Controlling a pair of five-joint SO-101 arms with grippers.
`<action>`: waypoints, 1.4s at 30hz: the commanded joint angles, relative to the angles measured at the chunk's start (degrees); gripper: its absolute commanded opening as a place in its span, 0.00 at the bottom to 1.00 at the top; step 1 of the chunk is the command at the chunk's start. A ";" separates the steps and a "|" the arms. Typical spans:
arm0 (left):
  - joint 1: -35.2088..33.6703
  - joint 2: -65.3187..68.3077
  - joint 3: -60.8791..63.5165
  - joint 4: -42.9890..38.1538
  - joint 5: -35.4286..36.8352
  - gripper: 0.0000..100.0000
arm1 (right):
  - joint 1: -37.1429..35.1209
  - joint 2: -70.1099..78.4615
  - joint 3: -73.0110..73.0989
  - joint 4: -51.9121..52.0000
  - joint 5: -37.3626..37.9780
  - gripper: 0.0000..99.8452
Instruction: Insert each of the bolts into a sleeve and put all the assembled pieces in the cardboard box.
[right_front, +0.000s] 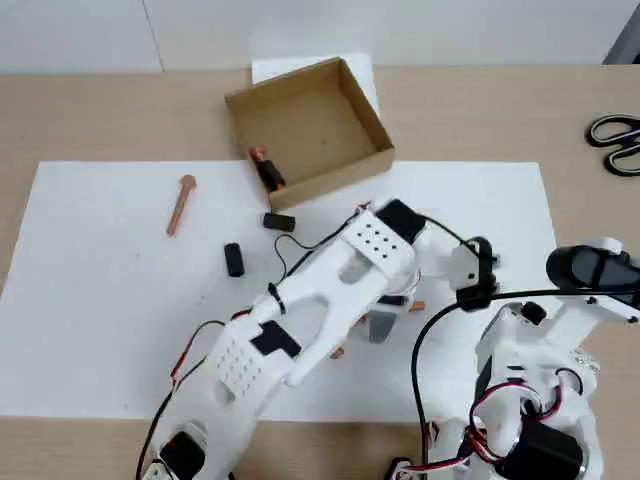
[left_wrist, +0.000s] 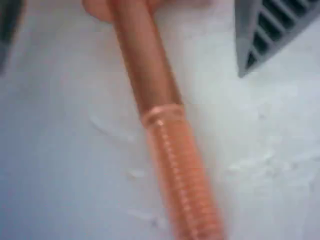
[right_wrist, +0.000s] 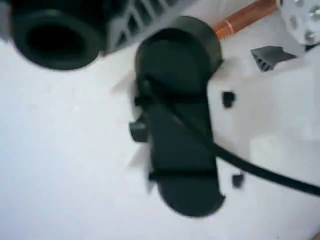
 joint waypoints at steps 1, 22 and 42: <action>0.09 2.29 -4.35 0.09 0.09 0.20 | 0.40 -0.22 -0.26 -0.75 0.26 0.00; -0.26 13.98 -18.59 3.16 4.13 0.01 | 0.40 -0.22 -0.26 -0.66 0.26 0.00; -1.93 13.63 -30.20 5.27 8.00 0.01 | 0.40 -0.22 -0.26 -0.66 0.26 0.00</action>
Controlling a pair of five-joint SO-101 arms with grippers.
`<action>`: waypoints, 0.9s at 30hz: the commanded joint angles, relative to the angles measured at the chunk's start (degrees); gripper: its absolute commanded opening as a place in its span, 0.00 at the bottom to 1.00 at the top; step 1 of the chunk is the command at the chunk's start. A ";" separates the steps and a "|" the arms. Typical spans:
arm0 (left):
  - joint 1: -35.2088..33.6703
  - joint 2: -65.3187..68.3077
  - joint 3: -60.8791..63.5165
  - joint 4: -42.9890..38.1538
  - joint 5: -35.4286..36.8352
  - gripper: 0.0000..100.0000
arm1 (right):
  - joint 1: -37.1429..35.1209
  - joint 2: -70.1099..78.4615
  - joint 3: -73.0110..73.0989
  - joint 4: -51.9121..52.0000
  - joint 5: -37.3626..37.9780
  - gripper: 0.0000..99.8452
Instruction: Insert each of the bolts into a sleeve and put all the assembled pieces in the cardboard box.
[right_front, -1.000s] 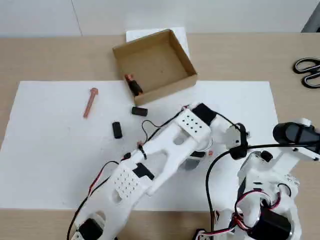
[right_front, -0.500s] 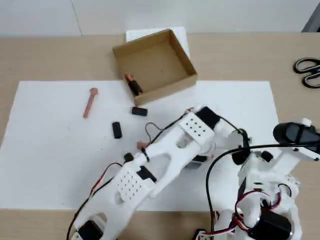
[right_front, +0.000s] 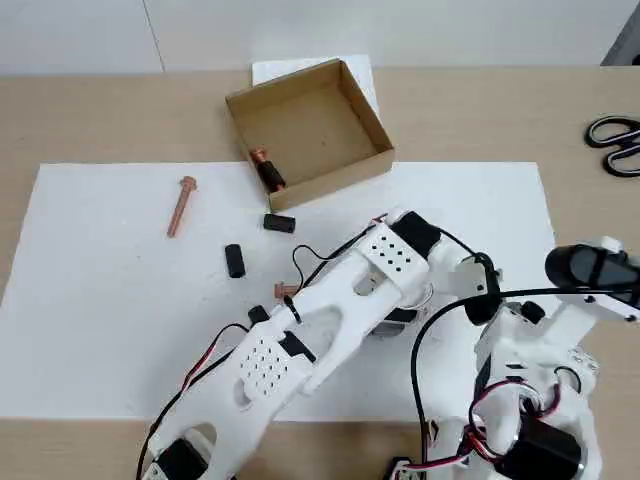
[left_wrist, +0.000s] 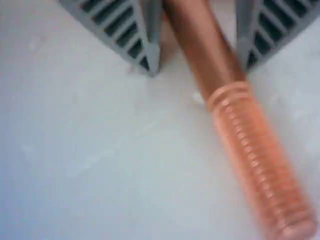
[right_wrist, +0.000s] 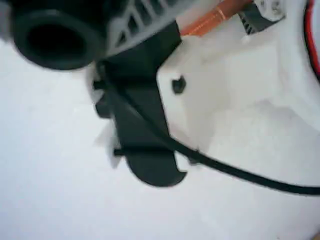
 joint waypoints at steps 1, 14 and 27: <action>-2.64 -0.18 -11.38 -2.37 2.46 0.01 | 0.40 -0.22 -0.26 -0.66 0.18 0.00; -2.46 -10.29 -7.25 -2.29 5.98 0.01 | 0.40 -0.22 -0.26 -0.66 0.18 0.00; -2.37 -21.98 3.38 -2.37 6.77 0.01 | 0.22 -0.22 -0.26 -0.66 0.09 0.00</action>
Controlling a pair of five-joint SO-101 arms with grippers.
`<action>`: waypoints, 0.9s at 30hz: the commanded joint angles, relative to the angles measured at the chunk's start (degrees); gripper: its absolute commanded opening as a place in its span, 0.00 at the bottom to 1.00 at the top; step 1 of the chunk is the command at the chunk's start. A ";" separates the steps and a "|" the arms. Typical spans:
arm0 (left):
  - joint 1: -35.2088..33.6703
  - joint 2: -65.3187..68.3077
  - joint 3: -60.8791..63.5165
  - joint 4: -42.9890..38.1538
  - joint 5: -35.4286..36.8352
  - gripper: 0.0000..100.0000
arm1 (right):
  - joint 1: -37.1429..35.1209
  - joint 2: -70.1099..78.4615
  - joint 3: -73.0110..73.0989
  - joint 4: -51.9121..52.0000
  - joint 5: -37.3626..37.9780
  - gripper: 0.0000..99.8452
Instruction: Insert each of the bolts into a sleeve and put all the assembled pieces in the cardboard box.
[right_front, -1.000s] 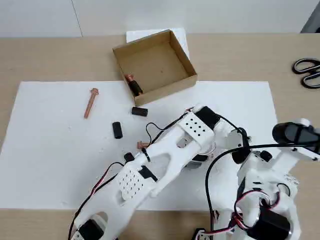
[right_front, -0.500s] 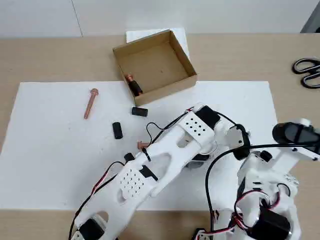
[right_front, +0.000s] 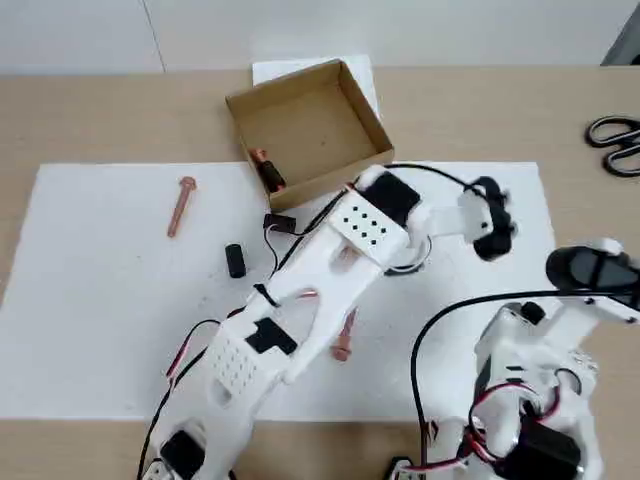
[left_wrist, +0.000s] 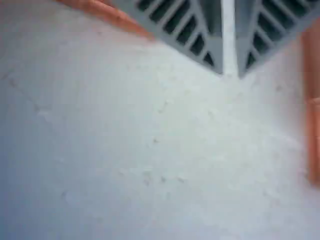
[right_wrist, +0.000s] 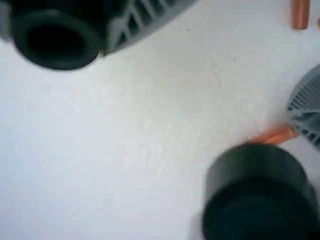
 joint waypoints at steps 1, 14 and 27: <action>-0.53 -4.75 0.04 0.09 1.14 0.01 | 0.13 0.13 -0.26 -0.66 0.09 0.00; -3.87 -4.84 -0.48 -0.09 3.87 0.13 | 0.04 0.13 -0.26 0.04 0.09 0.00; -9.14 -4.22 -8.48 -11.87 43.16 0.19 | 0.04 0.13 -0.26 0.13 0.09 0.00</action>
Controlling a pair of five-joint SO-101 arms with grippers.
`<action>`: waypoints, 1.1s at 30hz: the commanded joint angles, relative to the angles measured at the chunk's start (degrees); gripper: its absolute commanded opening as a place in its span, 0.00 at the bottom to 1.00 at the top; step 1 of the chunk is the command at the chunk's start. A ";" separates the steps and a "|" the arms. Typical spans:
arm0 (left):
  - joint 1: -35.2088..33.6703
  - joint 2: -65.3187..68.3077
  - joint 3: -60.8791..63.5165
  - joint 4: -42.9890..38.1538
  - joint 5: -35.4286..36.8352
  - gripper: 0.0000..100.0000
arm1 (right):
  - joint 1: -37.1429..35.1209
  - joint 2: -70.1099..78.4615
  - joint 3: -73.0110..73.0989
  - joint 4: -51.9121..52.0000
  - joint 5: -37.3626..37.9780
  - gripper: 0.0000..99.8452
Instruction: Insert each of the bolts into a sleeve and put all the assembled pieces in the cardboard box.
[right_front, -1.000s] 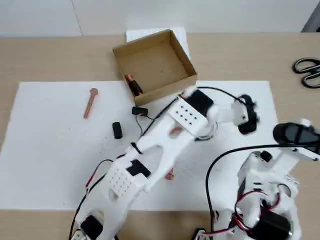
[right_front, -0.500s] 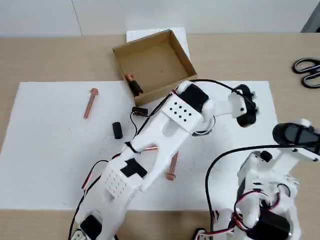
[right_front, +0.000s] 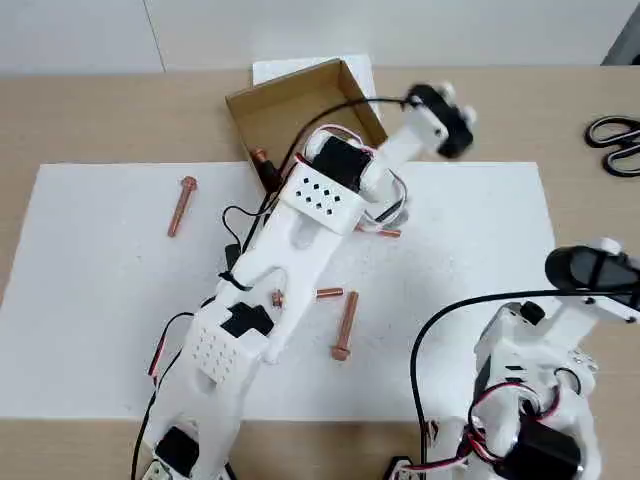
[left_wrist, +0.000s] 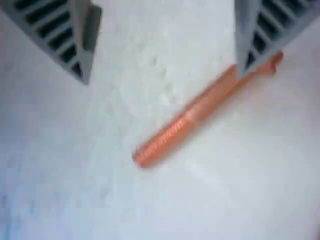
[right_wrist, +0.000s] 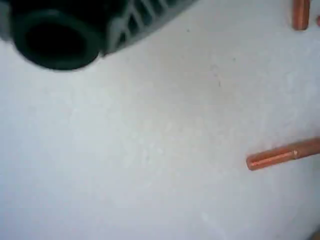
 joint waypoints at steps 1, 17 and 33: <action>0.53 -3.60 -2.86 -3.87 18.02 0.19 | 0.04 0.04 -0.26 0.13 0.09 0.00; -0.97 -3.16 -5.58 -4.75 48.97 0.19 | 0.04 0.04 -0.26 0.13 0.09 0.00; 1.67 -2.90 -0.31 -1.67 53.63 0.19 | 0.04 0.04 -0.26 0.13 0.09 0.00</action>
